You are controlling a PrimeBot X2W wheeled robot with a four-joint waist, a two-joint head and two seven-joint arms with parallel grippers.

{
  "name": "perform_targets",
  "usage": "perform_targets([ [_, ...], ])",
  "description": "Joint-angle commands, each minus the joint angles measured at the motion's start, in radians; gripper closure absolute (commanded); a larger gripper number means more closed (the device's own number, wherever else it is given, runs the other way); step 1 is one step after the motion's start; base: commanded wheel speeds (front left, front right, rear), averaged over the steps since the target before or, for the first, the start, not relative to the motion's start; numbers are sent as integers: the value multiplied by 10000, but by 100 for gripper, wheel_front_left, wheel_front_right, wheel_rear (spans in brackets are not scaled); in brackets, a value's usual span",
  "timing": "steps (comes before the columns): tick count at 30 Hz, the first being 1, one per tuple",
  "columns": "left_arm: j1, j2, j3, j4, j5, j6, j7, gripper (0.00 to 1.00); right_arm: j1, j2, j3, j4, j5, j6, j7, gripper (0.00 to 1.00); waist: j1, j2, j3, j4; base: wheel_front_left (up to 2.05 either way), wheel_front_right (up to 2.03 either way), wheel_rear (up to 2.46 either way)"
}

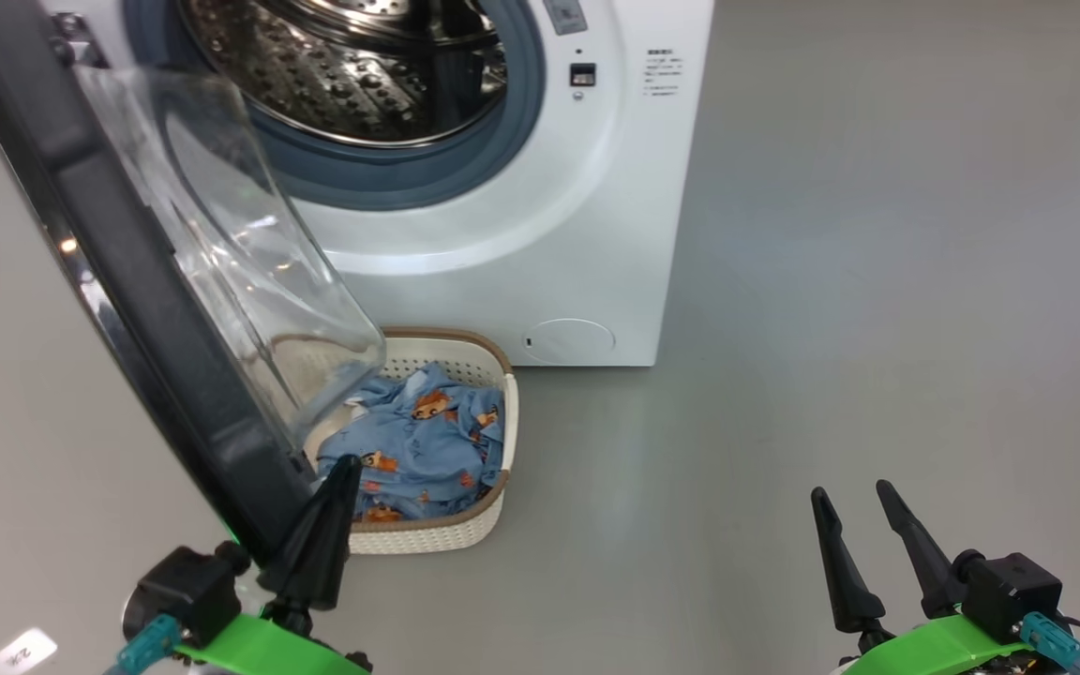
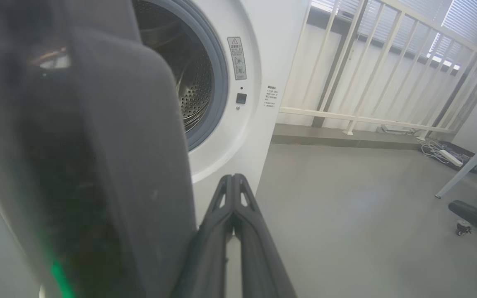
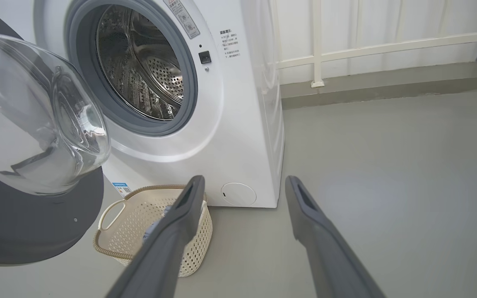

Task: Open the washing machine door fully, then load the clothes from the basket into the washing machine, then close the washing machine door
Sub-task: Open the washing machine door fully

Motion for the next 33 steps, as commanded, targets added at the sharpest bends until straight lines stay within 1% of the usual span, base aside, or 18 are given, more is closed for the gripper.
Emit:
perform_targets([
  [1, 46, 268, 513, -170, 48, 184, -53, 100, -22, -41, 303, -201, 85, 62, -74, 0, 0, -1, -49, 210, 0, 0, 0],
  [9, 237, 268, 743, -49, 76, 326, -53, 100, -20, -41, 307, -233, 110, 62, -74, 0, 0, -1, -69, 635, 0, 0, 0],
  [18, 443, 268, 1372, 41, 29, 623, -53, 100, 17, -41, 320, -222, 130, 62, -74, 0, 0, -1, -202, 1049, 0, 0, 0],
  [24, 609, 268, 2226, 80, -108, 835, -53, 100, 58, -41, 326, -221, 149, 62, -74, 0, 0, -1, -243, 1180, 0, 0, 0],
  [33, 503, 268, 3557, 325, -150, 1185, -53, 100, 37, -41, 361, -215, 116, 62, -74, 0, 0, -1, -211, 1097, 0, 0, 0],
])
